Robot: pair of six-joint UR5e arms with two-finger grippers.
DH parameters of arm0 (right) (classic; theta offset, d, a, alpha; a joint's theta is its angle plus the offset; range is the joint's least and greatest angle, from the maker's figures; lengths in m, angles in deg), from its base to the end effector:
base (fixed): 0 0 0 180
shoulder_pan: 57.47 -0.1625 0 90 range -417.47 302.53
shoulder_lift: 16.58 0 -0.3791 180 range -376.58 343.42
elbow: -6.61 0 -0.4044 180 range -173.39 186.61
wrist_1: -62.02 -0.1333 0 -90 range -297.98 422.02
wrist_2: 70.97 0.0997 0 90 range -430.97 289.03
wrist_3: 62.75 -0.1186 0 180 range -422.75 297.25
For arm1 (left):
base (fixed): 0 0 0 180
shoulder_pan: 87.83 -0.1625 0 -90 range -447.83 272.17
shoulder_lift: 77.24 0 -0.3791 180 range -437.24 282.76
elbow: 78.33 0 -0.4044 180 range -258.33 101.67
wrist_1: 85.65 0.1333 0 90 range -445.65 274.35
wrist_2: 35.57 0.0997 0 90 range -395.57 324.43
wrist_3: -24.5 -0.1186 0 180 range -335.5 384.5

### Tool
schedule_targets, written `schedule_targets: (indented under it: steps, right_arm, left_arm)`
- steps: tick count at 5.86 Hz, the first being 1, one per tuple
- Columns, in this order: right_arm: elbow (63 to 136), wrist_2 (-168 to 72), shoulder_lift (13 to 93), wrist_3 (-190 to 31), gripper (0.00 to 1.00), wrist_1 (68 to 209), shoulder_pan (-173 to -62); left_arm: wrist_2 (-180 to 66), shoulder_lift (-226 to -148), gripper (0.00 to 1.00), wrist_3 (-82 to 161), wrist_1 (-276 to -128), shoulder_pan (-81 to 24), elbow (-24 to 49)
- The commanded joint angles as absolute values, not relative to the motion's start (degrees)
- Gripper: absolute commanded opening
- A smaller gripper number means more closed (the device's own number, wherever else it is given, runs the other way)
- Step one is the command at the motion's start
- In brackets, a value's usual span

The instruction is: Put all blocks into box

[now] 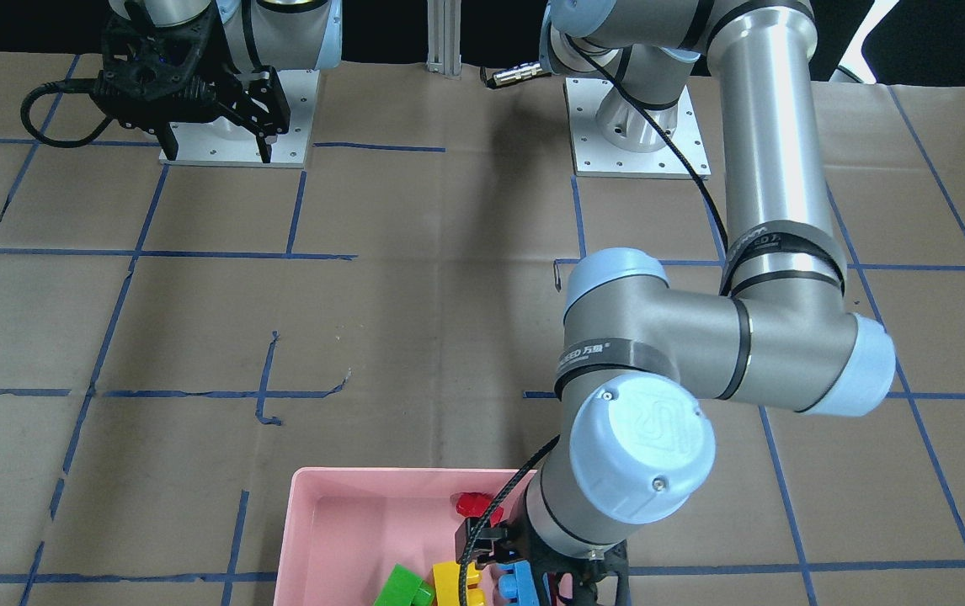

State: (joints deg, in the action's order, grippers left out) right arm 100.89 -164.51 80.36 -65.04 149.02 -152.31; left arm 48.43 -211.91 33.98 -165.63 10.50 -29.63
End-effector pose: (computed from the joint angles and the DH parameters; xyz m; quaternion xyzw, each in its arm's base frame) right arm 0.1641 -0.4449 0.4386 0.0223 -0.9993 -0.0010 0.0310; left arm -0.2576 -0.7535 0.3027 0.0070 -0.9969 0.0491 0.0606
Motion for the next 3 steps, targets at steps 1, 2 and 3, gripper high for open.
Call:
schedule_targets:
  steps: [1, 2, 3]
  right_arm:
    - [100.8, -164.5, 80.4, -65.0, 1.00, 149.0, -152.3]
    - [100.8, -164.5, 80.4, -65.0, 1.00, 149.1, -152.3]
    - [100.9, -164.5, 80.4, -65.0, 1.00, 149.1, -152.3]
  left_arm:
    - [48.8, -201.4, 0.99, 23.7, -174.5, 4.8, -23.6]
    - [48.8, -194.1, 0.99, 16.7, -176.9, 0.5, -17.1]
    - [49.2, -187.6, 0.99, 12.6, -177.6, -2.3, -10.3]
